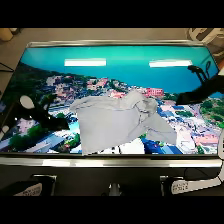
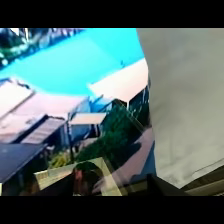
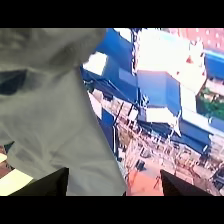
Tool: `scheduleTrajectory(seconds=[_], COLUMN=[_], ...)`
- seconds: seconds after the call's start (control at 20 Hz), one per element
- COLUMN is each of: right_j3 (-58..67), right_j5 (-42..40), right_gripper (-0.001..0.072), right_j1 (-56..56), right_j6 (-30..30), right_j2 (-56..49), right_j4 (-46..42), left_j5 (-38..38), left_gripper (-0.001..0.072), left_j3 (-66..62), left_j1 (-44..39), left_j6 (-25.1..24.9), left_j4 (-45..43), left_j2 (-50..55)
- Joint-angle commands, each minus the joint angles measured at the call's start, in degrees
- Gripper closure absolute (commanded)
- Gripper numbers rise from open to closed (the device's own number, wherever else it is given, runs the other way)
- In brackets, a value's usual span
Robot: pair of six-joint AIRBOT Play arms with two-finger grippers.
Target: Fold the shirts.
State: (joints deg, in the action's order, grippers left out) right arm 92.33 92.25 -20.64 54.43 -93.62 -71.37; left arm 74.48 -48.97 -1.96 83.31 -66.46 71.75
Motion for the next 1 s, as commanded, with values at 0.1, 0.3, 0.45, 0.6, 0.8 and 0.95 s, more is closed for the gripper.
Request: scheduleTrajectory(seconds=[0.1, 0.3, 0.45, 0.6, 0.8, 0.95], right_j3=[-6.34, -9.68, -13.44, -17.88, -22.12, -22.32], right_j5=[2.6, 0.09, -2.91, -6.14, -10.1, -12.96], right_gripper=[0.0102, 0.0097, 0.0021, 0.002, 0.002, 0.0131], right_j1=[-2.99, 0.68, 3.87, 6.93, 11.87, 15.32], right_j6=[-1.38, -2.99, -4.87, -5.97, -7.34, -5.99], right_j2=[0.13, 0.11, 0.11, -0.13, -2.54, -4.39], right_j4=[-1.01, -1.07, -1.07, -1.03, -1.03, -1.03], left_j5=[-8.41, -12.66, -14.12, -17.77, -18.12, -18.16], left_gripper=[0.0141, 0.0141, 0.0144, 0.0277, 0.0683, 0.0683], left_j3=[16.9, 16.92, 16.92, 16.9, 16.31, 14.99], left_j1=[-8.57, -13.53, -13.62, -13.62, -13.6, -13.6], left_j6=[-2.32, -0.63, -0.61, -0.63, -3.17, -4.35], left_j4=[11.54, 12.52, 15.98, 21.09, 22.1, 22.05], left_j2=[-3.15, -1.92, -0.59, -0.26, -0.63, -2.25])
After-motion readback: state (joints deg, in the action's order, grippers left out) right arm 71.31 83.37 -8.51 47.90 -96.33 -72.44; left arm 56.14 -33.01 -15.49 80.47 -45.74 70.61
